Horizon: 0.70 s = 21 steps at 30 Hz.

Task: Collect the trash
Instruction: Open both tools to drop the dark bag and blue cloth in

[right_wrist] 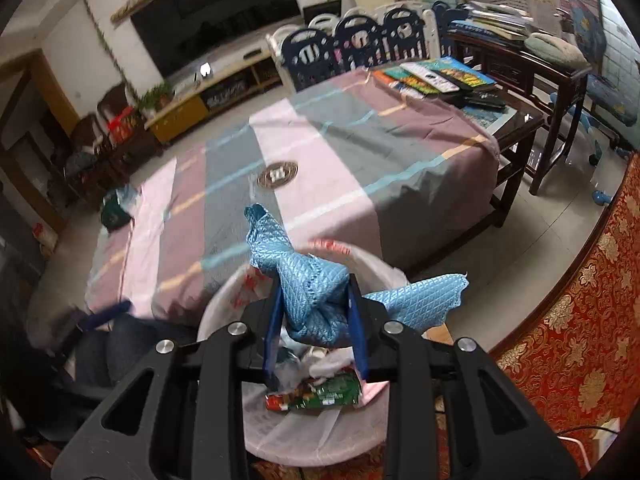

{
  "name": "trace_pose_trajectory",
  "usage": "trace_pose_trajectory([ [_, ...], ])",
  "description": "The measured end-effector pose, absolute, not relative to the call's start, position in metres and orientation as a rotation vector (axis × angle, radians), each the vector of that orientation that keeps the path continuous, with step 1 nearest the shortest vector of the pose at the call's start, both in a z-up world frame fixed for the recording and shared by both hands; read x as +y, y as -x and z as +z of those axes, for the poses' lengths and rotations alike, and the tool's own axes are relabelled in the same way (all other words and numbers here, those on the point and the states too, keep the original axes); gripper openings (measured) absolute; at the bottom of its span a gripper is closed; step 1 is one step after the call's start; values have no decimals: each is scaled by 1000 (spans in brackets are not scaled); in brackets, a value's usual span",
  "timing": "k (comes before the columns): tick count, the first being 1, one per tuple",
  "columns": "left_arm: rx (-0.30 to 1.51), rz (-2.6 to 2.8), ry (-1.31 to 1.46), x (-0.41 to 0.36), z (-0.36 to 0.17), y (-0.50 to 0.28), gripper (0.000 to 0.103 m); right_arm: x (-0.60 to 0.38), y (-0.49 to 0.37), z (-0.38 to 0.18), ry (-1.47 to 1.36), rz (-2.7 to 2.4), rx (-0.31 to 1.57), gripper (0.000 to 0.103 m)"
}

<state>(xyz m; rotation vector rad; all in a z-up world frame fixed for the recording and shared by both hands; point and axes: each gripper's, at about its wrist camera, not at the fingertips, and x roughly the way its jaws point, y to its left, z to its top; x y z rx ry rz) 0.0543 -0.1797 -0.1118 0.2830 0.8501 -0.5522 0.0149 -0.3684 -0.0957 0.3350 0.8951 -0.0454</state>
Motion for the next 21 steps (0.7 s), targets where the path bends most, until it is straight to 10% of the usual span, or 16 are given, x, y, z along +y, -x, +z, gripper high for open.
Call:
trace_pose_trajectory([
  [4,799,-438,-288,-164,-88,-51,87,-346,-20,-108,-265,-38,984,40],
  [14,753,-229,-157,-110,-22,-39,95,-314,4,-28,-241,-7,880,99],
  [21,680,-136,-115,-86,24,-3,100,-283,30,29,-145,-15,810,99],
])
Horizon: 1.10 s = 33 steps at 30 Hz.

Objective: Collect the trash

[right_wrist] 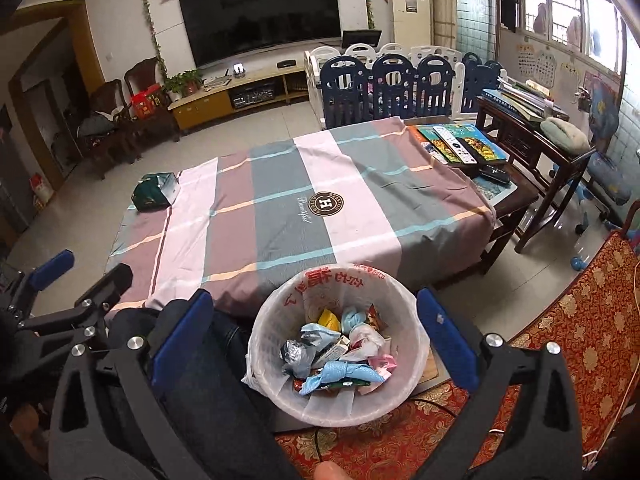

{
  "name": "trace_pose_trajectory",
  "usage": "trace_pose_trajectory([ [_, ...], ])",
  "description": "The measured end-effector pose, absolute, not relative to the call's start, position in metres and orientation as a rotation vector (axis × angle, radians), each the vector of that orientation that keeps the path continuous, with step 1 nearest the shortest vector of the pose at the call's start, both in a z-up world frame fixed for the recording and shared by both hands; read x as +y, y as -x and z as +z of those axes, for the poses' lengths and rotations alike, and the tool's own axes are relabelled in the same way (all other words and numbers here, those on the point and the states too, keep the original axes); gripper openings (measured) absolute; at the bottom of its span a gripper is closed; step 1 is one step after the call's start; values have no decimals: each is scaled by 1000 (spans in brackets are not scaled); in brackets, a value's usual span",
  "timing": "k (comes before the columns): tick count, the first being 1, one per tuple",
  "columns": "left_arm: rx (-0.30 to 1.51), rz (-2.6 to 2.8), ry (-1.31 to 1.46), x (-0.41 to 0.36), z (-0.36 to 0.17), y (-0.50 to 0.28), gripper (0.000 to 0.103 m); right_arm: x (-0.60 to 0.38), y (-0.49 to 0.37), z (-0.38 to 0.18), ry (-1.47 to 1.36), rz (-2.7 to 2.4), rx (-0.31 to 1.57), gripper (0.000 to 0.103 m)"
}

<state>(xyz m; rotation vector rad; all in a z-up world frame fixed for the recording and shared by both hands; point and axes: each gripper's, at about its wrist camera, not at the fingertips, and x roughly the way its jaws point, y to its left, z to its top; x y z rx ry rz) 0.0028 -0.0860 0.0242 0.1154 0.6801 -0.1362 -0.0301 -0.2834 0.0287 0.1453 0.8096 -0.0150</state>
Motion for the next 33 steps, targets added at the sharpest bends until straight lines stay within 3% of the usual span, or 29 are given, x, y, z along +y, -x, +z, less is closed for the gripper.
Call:
trace_pose_trajectory([
  [11,575,-96,-106,-66,71,38,100,-269,44,51,-122,12,762,99],
  [33,602,-97,-96,-68,69,38,100,-262,42,42,-89,-4,787,99],
])
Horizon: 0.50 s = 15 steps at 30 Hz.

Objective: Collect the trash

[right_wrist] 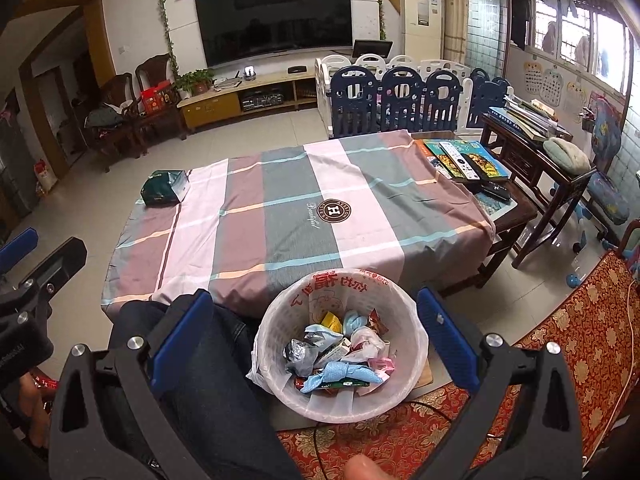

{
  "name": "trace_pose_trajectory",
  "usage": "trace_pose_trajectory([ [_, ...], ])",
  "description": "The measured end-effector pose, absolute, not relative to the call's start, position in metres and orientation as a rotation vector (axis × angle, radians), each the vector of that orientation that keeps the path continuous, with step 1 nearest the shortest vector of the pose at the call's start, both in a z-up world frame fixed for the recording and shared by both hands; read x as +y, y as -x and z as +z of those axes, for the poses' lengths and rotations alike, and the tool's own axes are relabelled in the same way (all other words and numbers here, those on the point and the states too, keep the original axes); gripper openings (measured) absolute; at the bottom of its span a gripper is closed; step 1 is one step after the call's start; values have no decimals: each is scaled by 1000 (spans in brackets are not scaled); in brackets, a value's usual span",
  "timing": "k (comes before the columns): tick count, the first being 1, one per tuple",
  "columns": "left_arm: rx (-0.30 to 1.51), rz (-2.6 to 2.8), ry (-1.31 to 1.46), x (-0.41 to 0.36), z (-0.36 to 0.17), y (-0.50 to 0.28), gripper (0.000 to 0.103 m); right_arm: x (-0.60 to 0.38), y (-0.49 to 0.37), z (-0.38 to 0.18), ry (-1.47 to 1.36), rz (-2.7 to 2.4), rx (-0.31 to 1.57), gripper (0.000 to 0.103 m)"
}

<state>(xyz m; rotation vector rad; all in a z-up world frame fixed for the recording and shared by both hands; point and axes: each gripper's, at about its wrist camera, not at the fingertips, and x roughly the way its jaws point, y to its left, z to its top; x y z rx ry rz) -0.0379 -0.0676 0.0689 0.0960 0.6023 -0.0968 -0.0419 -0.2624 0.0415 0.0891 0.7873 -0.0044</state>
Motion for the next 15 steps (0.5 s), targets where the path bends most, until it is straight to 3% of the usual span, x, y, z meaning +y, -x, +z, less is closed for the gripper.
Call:
trace_pose_trajectory([
  [15,607,-93,-96,-67,67,37,100,-266,43,38,-87,-14,790,100],
])
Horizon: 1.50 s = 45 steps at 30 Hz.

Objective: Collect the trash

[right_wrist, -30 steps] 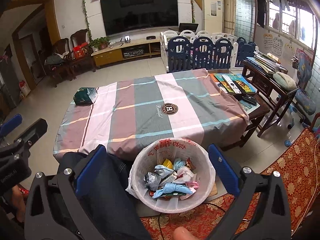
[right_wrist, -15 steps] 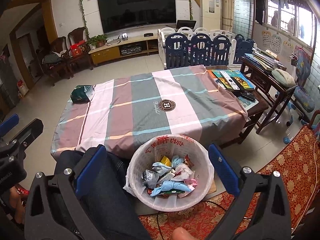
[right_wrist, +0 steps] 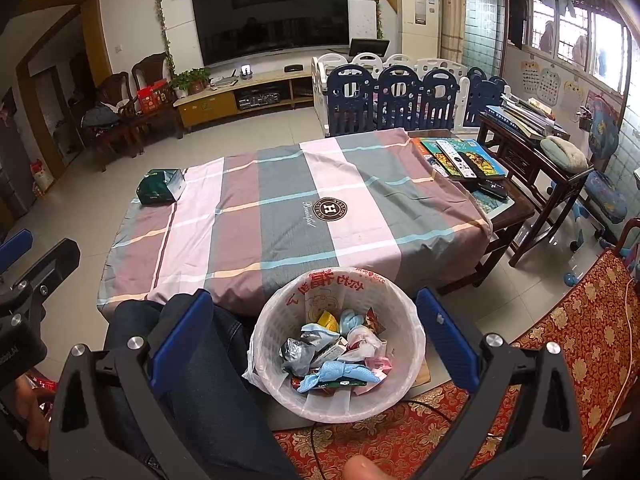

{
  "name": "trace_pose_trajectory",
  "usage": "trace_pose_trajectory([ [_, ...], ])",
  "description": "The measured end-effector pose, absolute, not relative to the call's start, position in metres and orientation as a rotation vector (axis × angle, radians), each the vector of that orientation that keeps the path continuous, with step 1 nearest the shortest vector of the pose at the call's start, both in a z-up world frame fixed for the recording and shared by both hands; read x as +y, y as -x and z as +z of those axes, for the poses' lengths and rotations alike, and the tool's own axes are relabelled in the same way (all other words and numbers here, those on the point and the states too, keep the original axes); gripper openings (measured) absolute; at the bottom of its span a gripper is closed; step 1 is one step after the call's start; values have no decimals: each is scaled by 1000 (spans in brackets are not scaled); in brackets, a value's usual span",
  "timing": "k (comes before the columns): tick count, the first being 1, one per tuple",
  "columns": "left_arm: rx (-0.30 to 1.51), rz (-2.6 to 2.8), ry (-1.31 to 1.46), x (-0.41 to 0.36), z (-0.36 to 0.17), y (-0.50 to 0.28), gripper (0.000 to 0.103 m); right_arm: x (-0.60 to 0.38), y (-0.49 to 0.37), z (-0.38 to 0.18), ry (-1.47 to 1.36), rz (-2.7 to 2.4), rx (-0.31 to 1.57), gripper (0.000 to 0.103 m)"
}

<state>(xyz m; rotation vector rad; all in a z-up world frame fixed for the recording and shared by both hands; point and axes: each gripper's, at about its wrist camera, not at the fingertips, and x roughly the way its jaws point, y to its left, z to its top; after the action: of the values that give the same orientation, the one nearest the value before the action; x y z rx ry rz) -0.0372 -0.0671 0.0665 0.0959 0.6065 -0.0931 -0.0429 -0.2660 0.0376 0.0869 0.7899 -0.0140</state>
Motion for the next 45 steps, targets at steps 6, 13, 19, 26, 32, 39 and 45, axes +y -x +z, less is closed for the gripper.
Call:
trace_pose_trajectory([
  [6,610,-96,-96,-68,65,37,100,-269,44,35,-87,-23,795,99],
  [13,613,-97,-98,-68,64,37,100,-268,43,34,-88,-24,799,99],
  [19,619,-101,-96,-68,63,38,100,-269,43,33,-88,-25,801,99],
  [26,632,-105,-95,-68,60,36,100,-268,41,30,-90,-27,808,100],
  [32,642,-106,-92,-68,57,35,100,-267,40,28,-90,-27,812,99],
  [39,660,-110,-91,-70,52,32,100,-268,36,25,-95,-34,824,99],
  [45,644,-115,-94,-69,51,33,100,-268,35,25,-92,-36,826,100],
])
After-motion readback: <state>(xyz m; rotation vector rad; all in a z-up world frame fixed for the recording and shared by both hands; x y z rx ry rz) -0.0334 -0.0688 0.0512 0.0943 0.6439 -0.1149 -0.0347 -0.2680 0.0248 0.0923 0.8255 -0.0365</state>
